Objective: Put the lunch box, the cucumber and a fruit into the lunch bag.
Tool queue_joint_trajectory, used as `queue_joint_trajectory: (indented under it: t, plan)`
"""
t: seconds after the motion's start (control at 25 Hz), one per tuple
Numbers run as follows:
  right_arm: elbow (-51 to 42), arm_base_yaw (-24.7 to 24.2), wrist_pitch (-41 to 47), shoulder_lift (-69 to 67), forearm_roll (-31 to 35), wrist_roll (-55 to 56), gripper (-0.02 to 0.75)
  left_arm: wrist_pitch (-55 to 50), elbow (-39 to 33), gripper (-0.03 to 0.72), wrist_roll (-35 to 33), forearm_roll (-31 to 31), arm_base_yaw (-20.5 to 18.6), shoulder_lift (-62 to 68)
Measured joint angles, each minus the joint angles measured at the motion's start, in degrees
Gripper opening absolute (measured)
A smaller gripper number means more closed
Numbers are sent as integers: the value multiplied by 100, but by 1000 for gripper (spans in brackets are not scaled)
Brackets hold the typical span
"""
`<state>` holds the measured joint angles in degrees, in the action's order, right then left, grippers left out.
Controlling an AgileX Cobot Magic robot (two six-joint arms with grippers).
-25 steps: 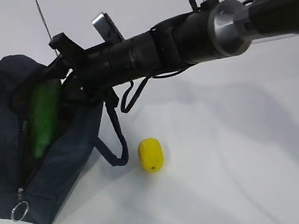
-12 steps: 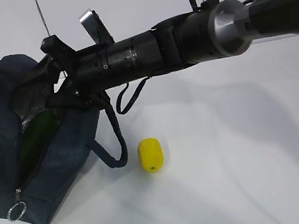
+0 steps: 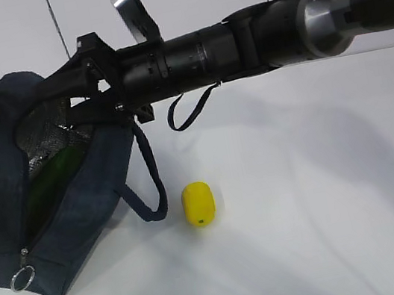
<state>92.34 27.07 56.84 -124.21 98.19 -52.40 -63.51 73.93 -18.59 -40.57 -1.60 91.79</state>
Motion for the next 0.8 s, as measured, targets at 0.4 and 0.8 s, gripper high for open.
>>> queue_joint_trajectory:
  t: [0.4, 0.8]
  plan:
    - [0, -966, 541, 39, -428, -739, 473, 0, 0, 0, -33, 10, 0, 0]
    - [0, -1185, 746, 39, -125, -1052, 473, 0, 0, 0, -43, 10, 0, 0]
